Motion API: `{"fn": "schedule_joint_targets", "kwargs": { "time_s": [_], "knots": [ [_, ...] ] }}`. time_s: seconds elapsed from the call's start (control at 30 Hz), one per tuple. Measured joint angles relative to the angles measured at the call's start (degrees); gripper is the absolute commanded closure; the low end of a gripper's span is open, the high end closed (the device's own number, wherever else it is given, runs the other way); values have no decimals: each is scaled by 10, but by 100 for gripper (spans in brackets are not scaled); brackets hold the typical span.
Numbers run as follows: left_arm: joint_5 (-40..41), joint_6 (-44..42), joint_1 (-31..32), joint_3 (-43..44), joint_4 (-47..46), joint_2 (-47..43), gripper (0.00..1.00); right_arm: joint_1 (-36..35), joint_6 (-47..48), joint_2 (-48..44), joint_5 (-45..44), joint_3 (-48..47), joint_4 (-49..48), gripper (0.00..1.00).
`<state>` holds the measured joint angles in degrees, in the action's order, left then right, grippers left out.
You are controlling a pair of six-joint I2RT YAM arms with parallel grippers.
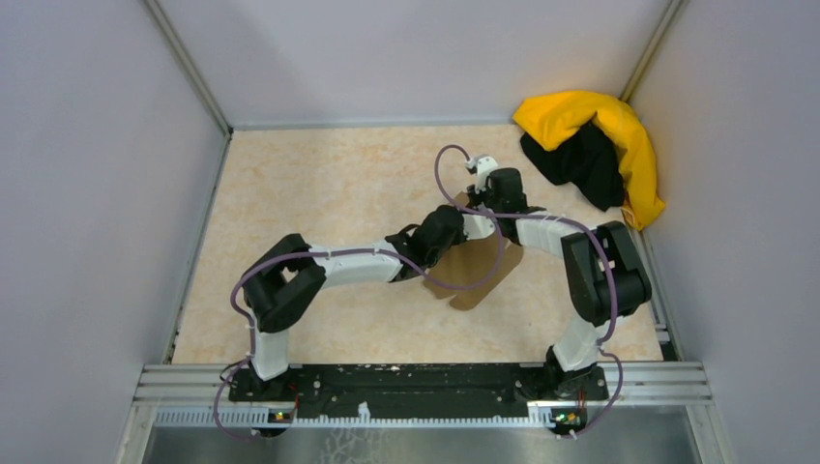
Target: Fold the paper box
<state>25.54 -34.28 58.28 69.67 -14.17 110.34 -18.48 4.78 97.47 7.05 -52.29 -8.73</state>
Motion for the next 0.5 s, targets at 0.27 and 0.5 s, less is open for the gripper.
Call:
{"fn": "schedule_joint_targets", "kwargs": {
  "time_s": [0.27, 0.5],
  "knots": [
    [-12, 2, -4, 0, -5, 0, 95, -5, -28, 0, -43, 0, -3, 82],
    [-19, 2, -6, -1, -7, 0, 96, -5, -50, 0, -63, 0, -3, 82]
  ]
}}
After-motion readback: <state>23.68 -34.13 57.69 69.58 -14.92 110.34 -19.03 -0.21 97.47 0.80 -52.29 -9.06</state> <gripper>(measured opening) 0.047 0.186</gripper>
